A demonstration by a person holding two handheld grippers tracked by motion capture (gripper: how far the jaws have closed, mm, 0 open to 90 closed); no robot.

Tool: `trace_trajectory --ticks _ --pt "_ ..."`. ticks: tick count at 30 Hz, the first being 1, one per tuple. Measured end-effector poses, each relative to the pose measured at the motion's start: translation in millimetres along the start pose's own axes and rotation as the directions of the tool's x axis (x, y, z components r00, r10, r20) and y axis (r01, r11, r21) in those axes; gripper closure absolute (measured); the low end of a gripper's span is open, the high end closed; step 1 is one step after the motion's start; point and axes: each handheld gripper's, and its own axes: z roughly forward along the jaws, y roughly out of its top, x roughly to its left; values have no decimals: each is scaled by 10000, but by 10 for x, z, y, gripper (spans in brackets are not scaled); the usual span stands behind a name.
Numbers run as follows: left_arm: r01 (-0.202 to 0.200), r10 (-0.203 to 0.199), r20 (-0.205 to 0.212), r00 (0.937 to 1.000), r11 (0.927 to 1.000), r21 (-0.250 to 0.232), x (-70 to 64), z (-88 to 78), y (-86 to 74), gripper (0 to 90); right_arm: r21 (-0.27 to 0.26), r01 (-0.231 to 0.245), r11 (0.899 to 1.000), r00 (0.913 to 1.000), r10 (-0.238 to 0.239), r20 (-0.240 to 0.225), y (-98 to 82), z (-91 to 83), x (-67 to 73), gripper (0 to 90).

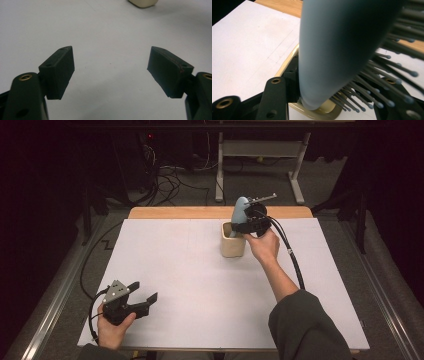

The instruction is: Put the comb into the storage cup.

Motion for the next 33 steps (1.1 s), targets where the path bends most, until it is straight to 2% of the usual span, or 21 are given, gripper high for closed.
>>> trace_trajectory --ticks 10,25,33 --pt "-7 7 -4 10000 10000 4 -1 -2 0 226 56 -99 9999 9998 98 190 -5 -8 -41 448" --pt "-6 6 -45 10000 10000 -17 -3 -2 0 226 125 -60 9999 9999 61 -125 -31 -22 -83 367" --pt "18 -18 -91 10000 10000 -47 -2 -6 -1 225 95 -13 10000 10000 14 -61 -42 -30 -65 354"
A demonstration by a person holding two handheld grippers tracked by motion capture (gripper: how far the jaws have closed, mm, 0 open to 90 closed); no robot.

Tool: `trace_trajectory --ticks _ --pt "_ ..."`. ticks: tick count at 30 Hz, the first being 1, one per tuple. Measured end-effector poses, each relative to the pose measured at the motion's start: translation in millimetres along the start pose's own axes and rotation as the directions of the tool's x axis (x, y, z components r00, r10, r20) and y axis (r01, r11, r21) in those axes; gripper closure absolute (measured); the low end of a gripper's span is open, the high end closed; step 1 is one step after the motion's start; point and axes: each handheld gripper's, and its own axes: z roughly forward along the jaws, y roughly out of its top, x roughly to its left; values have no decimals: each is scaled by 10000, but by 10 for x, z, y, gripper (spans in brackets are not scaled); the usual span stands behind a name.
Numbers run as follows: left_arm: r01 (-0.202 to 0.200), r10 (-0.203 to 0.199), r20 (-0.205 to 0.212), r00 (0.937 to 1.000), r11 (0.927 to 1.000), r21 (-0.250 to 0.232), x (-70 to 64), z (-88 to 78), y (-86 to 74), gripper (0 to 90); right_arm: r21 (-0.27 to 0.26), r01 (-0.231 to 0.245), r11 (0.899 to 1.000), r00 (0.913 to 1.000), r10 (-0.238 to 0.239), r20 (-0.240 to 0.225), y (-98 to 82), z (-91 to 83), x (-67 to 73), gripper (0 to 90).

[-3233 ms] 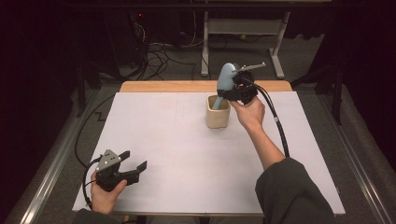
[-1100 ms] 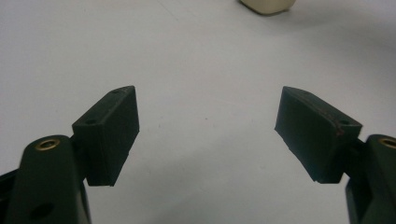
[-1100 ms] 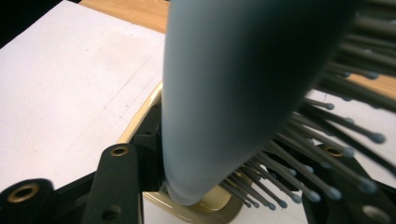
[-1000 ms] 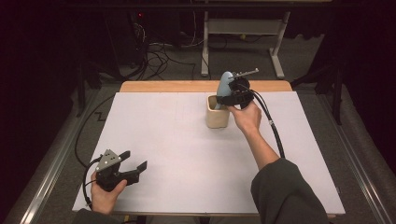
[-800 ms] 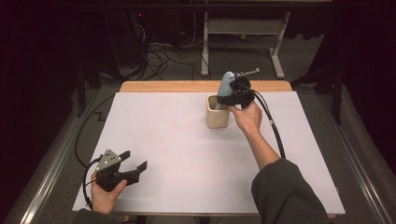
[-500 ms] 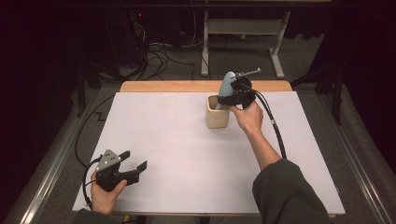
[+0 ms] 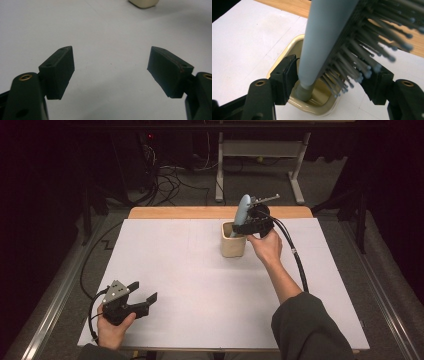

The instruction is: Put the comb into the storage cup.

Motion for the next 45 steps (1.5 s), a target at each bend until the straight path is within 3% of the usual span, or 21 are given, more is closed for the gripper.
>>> trace_trajectory --ticks 21,45 --pt "8 -8 -15 10000 10000 -15 0 -2 0 225 -91 102 9999 9999 -102 -61 -4 -61 6 357" --pt "25 -25 30 10000 10000 26 2 11 1 225 -414 237 9989 9997 -235 43 -129 -216 -86 376"
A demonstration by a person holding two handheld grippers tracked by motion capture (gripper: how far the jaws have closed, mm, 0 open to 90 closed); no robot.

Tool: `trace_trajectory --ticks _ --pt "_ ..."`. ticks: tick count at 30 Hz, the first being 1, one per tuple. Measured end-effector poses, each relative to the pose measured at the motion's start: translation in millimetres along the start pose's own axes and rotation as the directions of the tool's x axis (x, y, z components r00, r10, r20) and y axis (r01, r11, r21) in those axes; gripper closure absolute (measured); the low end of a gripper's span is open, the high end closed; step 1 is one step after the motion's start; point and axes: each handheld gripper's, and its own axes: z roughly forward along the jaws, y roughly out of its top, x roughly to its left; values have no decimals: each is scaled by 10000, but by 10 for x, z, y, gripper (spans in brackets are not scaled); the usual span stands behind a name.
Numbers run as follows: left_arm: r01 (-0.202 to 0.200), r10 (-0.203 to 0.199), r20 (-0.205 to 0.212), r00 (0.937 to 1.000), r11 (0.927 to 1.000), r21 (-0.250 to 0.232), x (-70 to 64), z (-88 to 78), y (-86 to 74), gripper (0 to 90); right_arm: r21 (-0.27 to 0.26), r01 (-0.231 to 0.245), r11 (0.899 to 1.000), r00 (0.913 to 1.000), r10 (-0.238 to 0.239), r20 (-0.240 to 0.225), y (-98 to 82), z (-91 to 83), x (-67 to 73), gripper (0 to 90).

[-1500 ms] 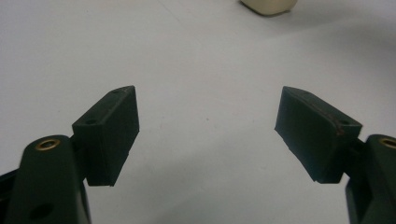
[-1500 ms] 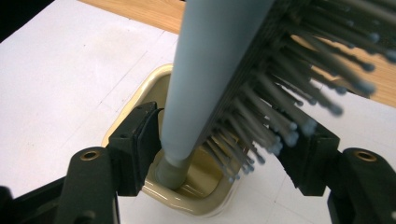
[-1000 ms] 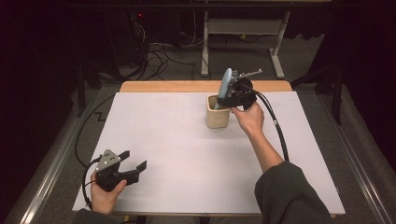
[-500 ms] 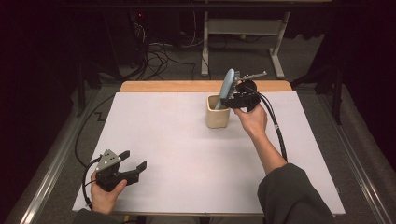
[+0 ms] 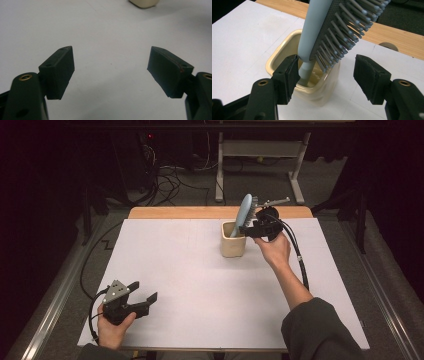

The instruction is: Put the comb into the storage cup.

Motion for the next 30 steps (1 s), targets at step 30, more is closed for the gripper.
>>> trace_trajectory --ticks 30 --pt "-24 24 -22 10000 10000 -6 -4 -5 0 225 -326 341 9989 9993 -346 -152 -62 -182 -11 377"
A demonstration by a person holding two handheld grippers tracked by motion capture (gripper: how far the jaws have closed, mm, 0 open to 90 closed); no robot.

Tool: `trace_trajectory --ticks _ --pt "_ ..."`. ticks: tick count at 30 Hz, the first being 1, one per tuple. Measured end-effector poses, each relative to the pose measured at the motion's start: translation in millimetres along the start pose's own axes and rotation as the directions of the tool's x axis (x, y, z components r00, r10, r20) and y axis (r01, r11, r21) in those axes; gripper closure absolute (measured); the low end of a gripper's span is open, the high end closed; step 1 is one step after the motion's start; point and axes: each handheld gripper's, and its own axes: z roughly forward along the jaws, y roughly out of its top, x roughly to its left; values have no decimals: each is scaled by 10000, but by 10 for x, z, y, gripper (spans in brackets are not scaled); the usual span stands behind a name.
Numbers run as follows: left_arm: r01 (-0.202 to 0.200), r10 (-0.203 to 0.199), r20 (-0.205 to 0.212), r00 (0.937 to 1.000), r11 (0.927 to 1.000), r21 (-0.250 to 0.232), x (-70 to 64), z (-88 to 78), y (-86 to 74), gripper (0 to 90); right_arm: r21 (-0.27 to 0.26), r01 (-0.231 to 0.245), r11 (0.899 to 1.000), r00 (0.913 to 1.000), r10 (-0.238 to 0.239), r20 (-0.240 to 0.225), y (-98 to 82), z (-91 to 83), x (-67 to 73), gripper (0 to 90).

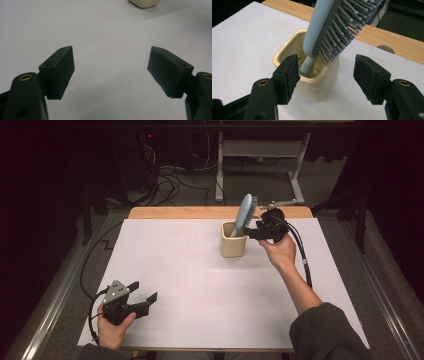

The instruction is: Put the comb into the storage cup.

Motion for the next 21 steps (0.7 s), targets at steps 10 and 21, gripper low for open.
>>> trace_trajectory --ticks 10,21 --pt "1 -1 -6 10000 10000 12 -3 1 0 226 -134 2 9999 10000 -2 17 -34 -76 -25 377" --pt "14 -14 1 10000 10000 8 -1 1 0 225 -250 27 9997 10000 -27 11 -60 -155 -55 377"
